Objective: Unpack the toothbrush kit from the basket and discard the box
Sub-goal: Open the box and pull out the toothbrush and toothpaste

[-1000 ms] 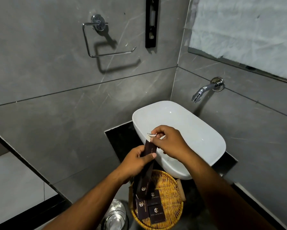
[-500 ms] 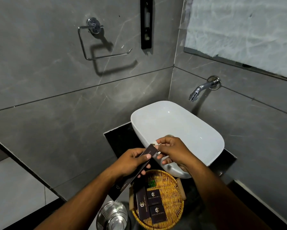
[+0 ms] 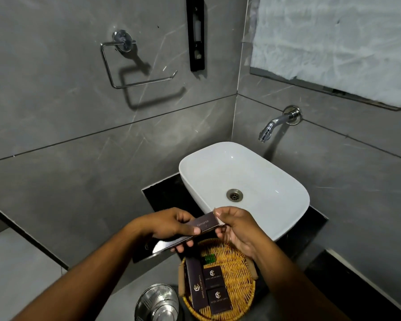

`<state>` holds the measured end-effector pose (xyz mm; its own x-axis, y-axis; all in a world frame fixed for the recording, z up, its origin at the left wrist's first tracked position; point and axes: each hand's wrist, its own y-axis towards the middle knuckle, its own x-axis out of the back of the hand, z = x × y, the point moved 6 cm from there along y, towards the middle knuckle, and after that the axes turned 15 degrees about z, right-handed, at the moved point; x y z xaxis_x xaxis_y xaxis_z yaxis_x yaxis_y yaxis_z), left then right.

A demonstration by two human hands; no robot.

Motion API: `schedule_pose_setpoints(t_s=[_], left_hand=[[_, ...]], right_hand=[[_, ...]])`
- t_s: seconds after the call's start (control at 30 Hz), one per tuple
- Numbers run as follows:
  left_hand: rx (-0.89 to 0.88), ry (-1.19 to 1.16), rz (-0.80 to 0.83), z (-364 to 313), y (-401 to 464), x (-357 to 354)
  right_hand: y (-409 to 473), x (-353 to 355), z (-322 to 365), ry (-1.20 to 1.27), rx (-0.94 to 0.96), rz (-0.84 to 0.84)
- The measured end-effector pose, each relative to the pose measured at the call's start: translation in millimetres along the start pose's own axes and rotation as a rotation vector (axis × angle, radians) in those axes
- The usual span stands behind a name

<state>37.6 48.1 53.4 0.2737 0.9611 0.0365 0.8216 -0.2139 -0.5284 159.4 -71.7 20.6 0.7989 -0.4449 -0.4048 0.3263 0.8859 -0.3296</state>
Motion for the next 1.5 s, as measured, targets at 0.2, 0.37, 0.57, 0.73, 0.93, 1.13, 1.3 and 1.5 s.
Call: schedule_pose_setpoints(t_s=[0.2, 0.37, 0.57, 0.73, 0.93, 1.13, 1.3, 1.5], left_hand=[[0.422, 0.605, 0.076, -42.1, -2.7, 11.6], [0.711, 0.938, 0.089, -81.3, 4.7, 5.3], [0.756, 1.025, 0.082, -95.5, 16.3, 3.3], [0.706, 0.917, 0.032, -93.0, 7.3, 15.9], [0.473, 0.679, -0.103, -66.5, -11.6, 31.2], [0.225, 0.491, -0.37, -20.0, -39.6, 43.4], [0.019, 0.203, -0.639, 1.3, -54.4, 41.9], [-0.219, 0.087, -0.754, -6.0, -51.5, 36.2]], right_hand=[[0.2, -18.5, -40.5, 0.207, -0.145, 0.124], [0.5, -38.0, -56.4, 0.362, -0.191, 0.139], [-3.3, -24.7, -50.6, 0.369, -0.178, 0.078], [-1.5, -4.1, -50.3, 0.301, -0.146, 0.017], [-2.4, 4.8, -30.7, 0.32, 0.03, -0.087], [-13.2, 41.7, 13.0, 0.198, 0.194, -0.451], [-21.3, 54.0, 71.7, -0.262, 0.244, -0.537], [-1.5, -6.2, 109.0, -0.871, 0.237, -0.247]])
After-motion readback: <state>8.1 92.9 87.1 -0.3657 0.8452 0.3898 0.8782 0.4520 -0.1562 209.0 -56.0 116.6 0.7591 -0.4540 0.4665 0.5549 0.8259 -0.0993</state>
